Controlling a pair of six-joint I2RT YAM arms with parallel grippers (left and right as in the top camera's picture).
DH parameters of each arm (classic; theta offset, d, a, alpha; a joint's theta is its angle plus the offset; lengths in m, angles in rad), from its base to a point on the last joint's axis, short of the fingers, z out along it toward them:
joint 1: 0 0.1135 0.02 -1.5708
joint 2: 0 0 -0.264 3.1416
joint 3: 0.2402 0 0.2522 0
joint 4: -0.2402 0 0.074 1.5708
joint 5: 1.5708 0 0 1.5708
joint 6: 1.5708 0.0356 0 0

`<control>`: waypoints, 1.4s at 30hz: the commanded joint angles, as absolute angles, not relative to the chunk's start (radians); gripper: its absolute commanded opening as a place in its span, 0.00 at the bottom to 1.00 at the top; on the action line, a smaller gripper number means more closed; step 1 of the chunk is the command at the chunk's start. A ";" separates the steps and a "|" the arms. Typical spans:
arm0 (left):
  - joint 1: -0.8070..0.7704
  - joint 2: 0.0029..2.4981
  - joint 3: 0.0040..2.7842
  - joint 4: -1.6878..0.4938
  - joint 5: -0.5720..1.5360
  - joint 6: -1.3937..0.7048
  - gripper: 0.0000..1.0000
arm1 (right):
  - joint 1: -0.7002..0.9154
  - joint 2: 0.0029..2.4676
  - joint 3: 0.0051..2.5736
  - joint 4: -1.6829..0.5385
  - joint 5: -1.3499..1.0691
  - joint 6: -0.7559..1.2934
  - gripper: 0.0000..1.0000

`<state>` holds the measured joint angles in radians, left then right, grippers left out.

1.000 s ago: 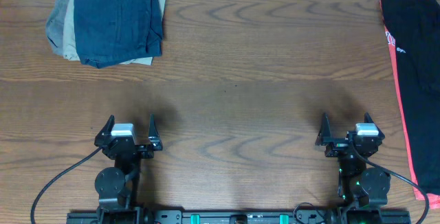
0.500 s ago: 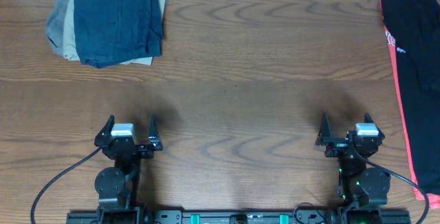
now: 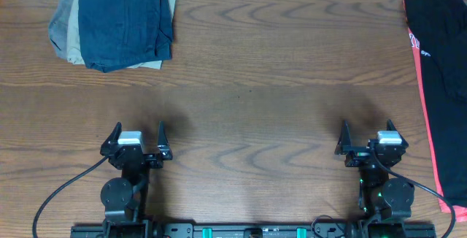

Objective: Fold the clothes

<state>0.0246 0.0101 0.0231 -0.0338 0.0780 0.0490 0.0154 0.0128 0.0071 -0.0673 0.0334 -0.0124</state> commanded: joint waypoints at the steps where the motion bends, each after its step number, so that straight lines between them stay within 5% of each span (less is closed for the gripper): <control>1: 0.027 0.004 0.004 -0.063 0.085 0.051 0.98 | 0.019 0.005 0.006 -0.072 0.026 -0.024 0.99; 42: 0.027 0.004 0.004 -0.063 0.085 0.051 0.98 | 0.020 0.005 0.006 -0.068 -0.078 0.083 0.99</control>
